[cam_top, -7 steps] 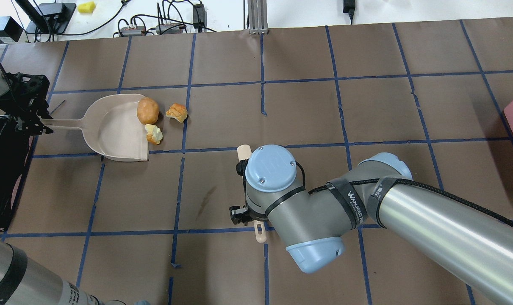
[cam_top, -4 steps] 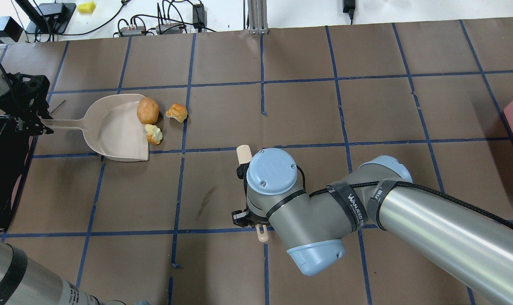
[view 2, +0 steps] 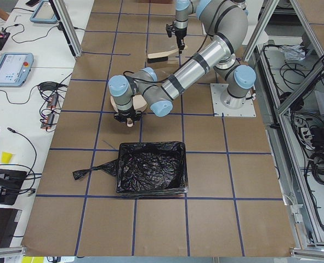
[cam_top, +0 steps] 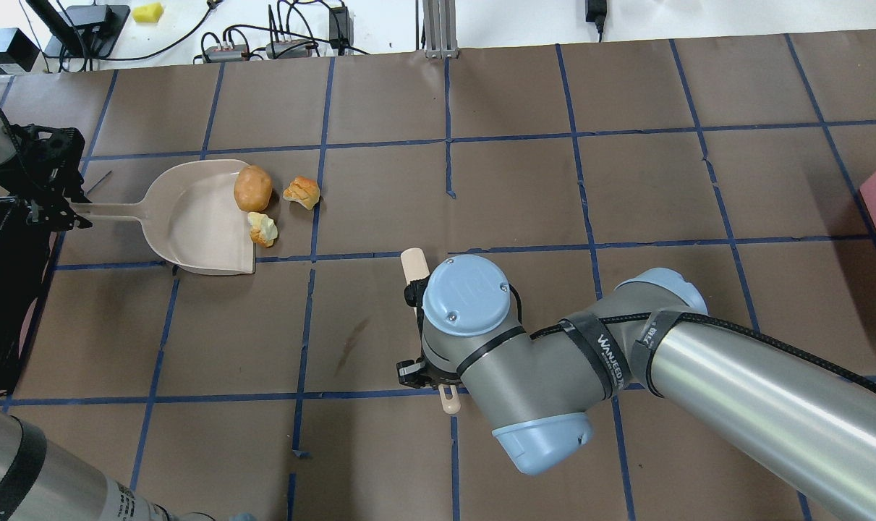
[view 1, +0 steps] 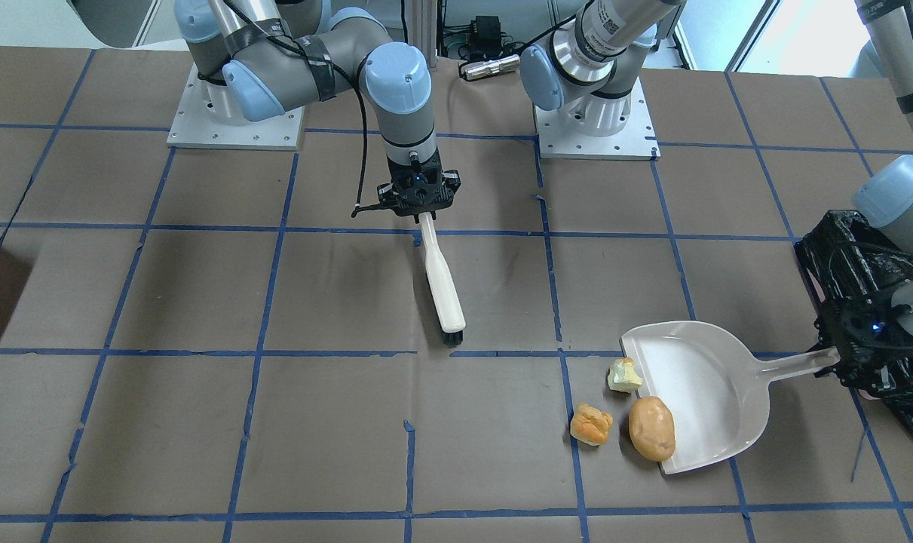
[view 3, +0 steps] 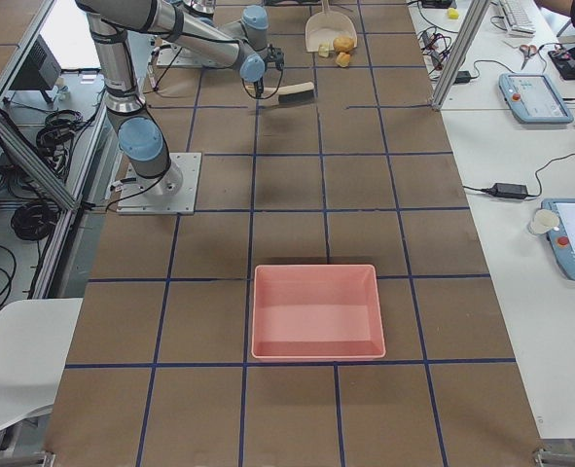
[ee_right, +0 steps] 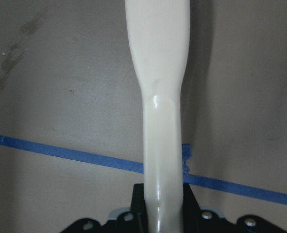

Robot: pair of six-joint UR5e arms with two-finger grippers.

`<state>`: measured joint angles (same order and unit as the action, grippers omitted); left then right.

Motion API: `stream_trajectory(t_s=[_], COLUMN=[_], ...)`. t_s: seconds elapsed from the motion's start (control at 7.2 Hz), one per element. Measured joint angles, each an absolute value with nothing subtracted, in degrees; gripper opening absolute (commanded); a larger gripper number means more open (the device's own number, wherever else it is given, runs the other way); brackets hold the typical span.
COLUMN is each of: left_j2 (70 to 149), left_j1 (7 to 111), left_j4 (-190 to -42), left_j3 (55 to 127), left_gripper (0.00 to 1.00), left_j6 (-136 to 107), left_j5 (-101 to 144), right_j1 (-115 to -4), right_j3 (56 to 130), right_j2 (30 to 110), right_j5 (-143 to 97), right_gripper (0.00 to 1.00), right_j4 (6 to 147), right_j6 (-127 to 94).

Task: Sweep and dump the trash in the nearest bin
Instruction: 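Grasp the white brush handle with the right gripper and lift it, then sweep the bread pieces into the dustpan with the right gripper's brush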

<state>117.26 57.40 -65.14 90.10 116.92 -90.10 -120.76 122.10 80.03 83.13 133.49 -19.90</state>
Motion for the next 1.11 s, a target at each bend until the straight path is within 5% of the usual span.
stream_trajectory(t_s=[0.56, 1.11], left_j2=[117.19, 117.06], left_j1=[57.39, 57.39], left_j4=[-64.73, -64.68], left_j3=[90.15, 90.32], left_gripper=[0.04, 0.04], left_j6=[117.18, 117.05], left_j5=[-90.09, -90.24], right_j1=[-120.09, -124.70], right_j3=[117.55, 102.68], right_j2=[79.54, 72.11], right_j5=[83.11, 83.43], right_gripper=[0.03, 0.00], right_j4=[131.07, 121.00], right_j6=[-24.91, -64.27])
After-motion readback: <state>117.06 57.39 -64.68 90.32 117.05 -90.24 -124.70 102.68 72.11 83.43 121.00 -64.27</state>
